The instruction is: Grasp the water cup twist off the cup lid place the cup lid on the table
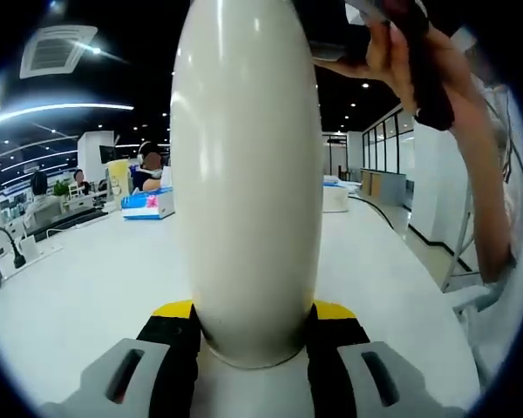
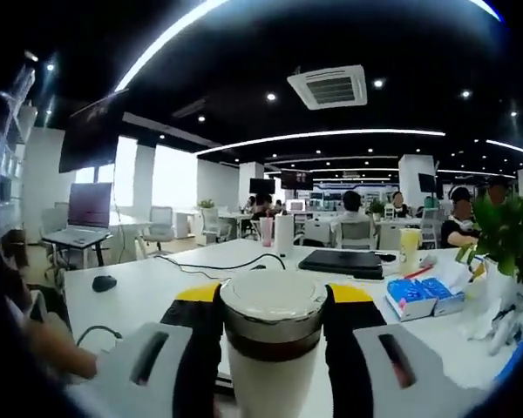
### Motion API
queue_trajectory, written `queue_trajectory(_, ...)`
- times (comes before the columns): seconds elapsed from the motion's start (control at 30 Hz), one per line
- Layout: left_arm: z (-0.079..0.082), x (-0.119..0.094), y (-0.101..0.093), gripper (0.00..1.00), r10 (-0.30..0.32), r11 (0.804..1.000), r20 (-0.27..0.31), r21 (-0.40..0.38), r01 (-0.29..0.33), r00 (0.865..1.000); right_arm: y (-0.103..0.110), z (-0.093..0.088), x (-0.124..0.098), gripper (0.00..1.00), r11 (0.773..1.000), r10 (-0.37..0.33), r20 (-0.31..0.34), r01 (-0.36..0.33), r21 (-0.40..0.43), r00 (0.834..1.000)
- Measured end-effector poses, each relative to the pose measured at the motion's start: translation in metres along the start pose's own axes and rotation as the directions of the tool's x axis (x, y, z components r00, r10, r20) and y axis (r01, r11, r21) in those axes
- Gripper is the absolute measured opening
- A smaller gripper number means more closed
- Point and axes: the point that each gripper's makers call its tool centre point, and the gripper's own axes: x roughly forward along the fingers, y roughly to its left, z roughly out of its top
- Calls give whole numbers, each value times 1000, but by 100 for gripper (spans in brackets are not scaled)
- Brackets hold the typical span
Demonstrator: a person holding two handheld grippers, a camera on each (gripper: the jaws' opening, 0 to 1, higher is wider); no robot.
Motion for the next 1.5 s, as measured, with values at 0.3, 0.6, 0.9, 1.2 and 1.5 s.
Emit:
queue_trajectory(0.3,0,0,0,49,-1,1000,1,0,1,1000,3,0,1,48,991,130,-20,-131,-15,991)
queue_trajectory(0.6,0,1,-1,49,0,1000,1,0,0,1000,7,-2,1,48,971,236,-29,-237,-11,971)
queue_trajectory(0.9,-1,1,-1,49,2,1000,1,-3,-2,1000,8,-3,3,48,946,325,-41,-325,7,945)
queue_trajectory(1.2,-1,1,0,49,2,1000,1,-3,-2,1000,12,-4,1,48,908,419,-54,-419,15,906)
queue_trajectory(1.5,-1,1,-1,49,1,1000,0,-5,-1,1000,15,-4,-1,48,835,550,-52,-548,40,834)
